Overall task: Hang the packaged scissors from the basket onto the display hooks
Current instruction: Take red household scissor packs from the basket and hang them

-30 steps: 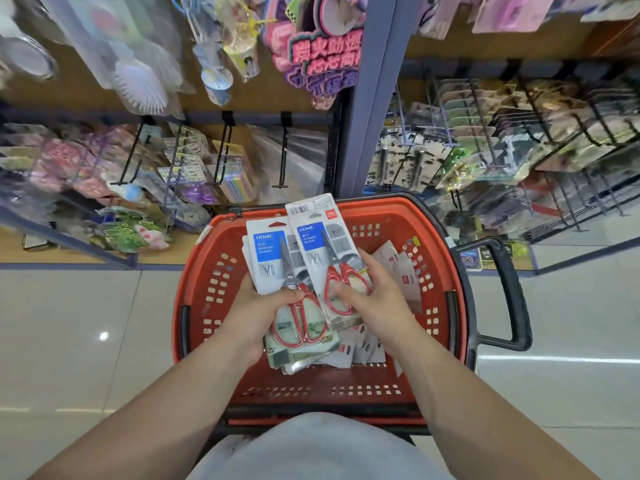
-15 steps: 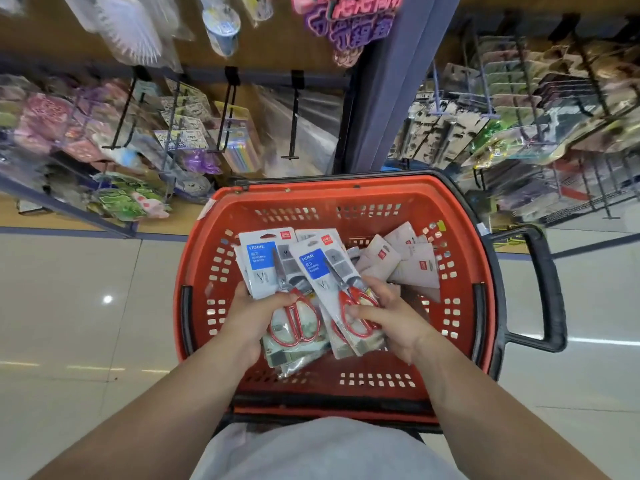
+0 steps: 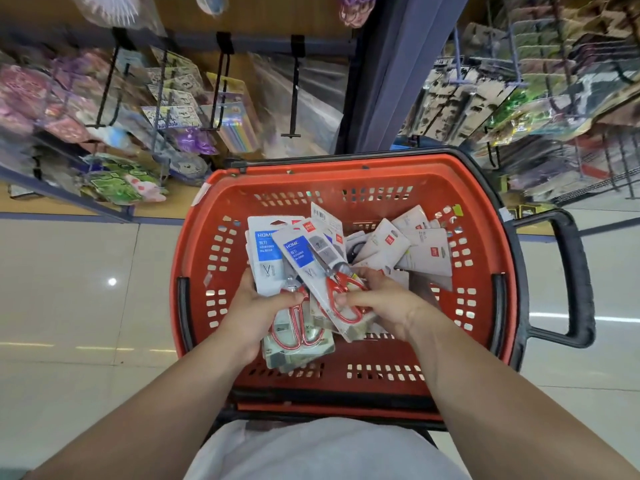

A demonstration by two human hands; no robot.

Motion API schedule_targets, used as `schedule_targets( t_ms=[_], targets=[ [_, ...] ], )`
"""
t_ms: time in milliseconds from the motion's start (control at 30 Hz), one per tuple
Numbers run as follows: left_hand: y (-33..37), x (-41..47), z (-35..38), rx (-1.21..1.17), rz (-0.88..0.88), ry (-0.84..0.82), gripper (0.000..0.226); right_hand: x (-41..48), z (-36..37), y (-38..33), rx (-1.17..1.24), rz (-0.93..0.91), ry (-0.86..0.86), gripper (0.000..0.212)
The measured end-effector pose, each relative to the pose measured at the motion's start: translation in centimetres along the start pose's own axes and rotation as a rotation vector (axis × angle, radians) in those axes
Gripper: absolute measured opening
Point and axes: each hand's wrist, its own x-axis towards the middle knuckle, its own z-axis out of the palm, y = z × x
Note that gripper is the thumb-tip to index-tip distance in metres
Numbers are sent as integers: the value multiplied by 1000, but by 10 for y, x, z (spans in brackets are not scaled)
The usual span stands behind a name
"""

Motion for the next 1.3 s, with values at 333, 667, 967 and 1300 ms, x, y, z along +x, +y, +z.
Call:
schedule_targets(
  t_ms=[333, 667, 967, 1300],
  targets=[
    [-3, 6, -11, 69, -17, 92, 73, 11, 4, 1, 32, -2, 121, 42],
    [8, 3, -21, -73, -21, 165, 69, 6, -17, 12, 72, 9, 348, 33],
    [74, -47, -25, -359, 160, 31, 49, -56, 18, -48, 58, -320, 53, 43],
    [159, -74, -93, -538, 252, -36, 53, -95, 116, -129, 5, -655, 147, 41]
  ],
)
